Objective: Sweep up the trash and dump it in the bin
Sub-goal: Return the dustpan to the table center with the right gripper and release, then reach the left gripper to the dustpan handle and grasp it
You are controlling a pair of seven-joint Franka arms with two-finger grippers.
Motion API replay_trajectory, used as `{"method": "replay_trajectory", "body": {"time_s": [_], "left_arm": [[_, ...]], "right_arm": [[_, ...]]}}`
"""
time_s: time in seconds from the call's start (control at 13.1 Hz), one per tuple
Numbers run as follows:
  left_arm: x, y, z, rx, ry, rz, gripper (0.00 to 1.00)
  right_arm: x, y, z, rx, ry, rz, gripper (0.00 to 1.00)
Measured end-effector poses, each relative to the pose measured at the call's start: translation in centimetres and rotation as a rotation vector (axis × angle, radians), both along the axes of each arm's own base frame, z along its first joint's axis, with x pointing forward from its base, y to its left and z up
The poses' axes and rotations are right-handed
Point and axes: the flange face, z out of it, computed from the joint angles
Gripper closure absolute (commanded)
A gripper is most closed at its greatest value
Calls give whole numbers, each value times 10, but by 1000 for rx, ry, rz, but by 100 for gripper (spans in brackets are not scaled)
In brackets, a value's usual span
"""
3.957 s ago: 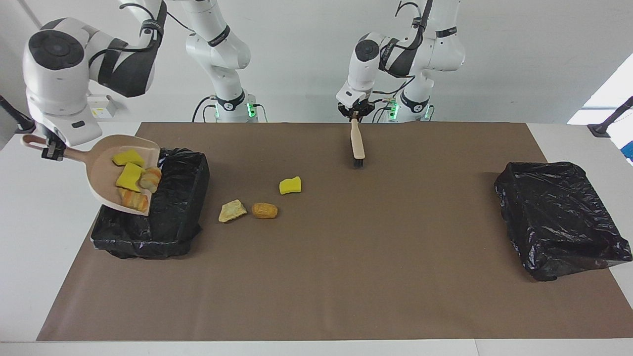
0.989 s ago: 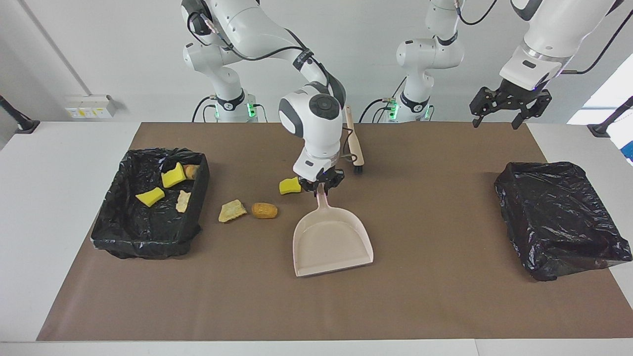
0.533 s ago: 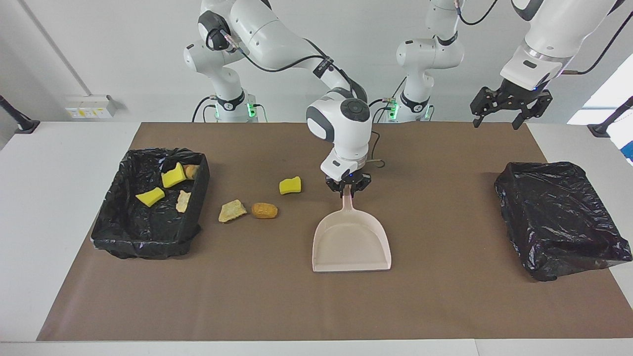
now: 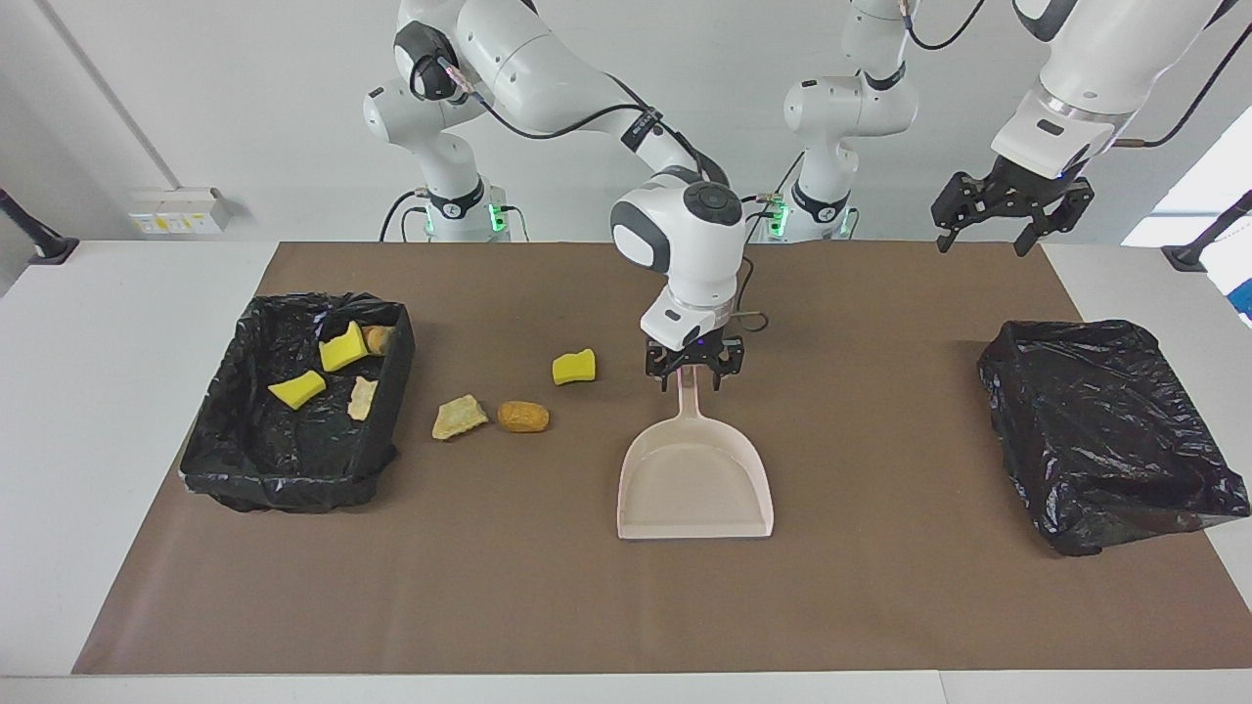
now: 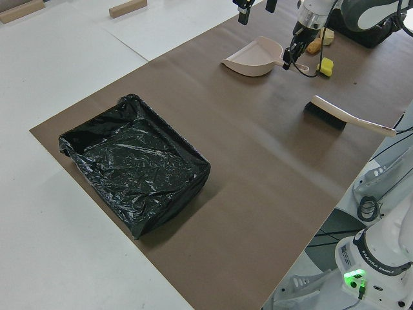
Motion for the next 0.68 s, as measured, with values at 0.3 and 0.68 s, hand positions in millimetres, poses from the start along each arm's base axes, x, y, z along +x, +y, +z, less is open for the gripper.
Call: {"method": "replay_trajectory", "body": {"time_s": [0.3, 0.68], "left_arm": [[0, 4, 1, 0, -2, 50, 0], [-1, -6, 2, -3, -8, 38, 0]], "right_arm": [[-68, 34, 24, -5, 51, -7, 0], [-177, 63, 12, -8, 126, 25, 0]]}}
